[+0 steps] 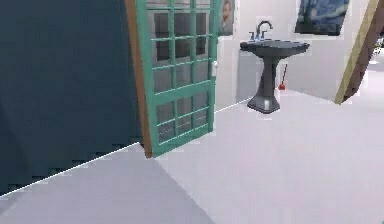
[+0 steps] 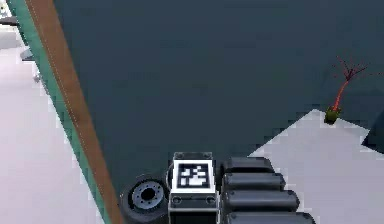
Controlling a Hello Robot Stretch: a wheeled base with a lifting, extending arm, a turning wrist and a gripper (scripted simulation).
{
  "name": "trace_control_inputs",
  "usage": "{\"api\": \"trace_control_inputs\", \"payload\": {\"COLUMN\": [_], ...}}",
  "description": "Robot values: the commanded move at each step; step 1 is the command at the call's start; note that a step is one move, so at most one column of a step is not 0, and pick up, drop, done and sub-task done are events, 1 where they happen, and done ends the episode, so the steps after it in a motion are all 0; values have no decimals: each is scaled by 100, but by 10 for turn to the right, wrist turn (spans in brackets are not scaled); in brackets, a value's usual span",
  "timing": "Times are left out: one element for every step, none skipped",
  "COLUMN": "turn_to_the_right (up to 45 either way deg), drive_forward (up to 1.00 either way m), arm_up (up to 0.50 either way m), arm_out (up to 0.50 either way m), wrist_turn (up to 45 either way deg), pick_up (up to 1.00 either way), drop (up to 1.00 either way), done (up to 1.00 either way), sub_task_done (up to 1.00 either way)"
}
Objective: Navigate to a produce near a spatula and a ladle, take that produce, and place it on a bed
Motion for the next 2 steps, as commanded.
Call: {"api": "trace_control_inputs", "payload": {"turn_to_the_right": [0, 30], "drive_forward": [30, 0], "arm_up": [0, 0], "arm_out": [0, 0], "wrist_turn": [0, 0], "pick_up": [0, 0], "drop": [0, 0], "done": [0, 0], "sub_task_done": [0, 0]}}
